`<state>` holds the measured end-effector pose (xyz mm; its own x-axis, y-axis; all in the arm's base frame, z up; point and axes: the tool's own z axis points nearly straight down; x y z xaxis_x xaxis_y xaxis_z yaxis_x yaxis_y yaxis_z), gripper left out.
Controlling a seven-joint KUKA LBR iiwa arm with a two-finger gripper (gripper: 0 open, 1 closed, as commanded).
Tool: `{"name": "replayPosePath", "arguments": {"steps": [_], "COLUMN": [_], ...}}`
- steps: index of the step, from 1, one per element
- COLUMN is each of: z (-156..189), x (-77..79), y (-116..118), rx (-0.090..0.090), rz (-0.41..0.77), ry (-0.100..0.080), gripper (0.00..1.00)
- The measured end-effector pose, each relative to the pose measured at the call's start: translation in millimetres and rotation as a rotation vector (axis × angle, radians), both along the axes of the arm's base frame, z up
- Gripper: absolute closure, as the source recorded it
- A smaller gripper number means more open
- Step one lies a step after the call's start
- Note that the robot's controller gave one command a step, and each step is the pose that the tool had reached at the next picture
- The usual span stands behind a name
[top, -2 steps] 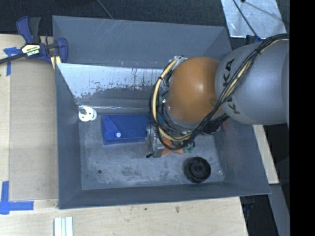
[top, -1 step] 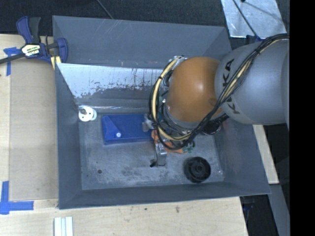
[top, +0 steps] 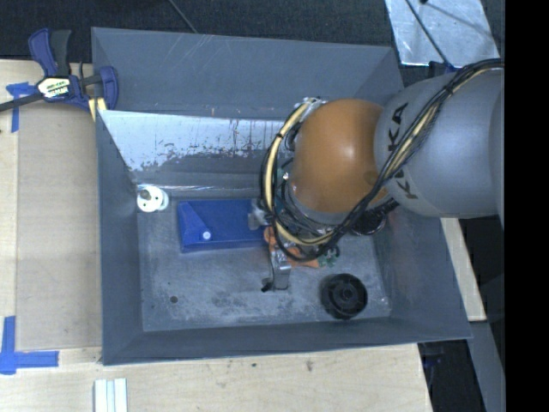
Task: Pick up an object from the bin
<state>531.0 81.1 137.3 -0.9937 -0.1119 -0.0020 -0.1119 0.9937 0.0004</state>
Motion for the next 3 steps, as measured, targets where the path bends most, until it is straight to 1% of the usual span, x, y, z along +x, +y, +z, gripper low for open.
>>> {"name": "replayPosePath", "arguments": {"steps": [1, 2, 3], "z": [-26, -54, -57], "x": [16.1, 41.8, 25.9], "y": [-23, -34, -44], "rx": [0.001, 0.000, 0.012], "rz": [0.017, 0.044, -0.041], "ry": [-0.003, -0.001, -0.004], "gripper": [0.00, 0.00, 1.00]}}
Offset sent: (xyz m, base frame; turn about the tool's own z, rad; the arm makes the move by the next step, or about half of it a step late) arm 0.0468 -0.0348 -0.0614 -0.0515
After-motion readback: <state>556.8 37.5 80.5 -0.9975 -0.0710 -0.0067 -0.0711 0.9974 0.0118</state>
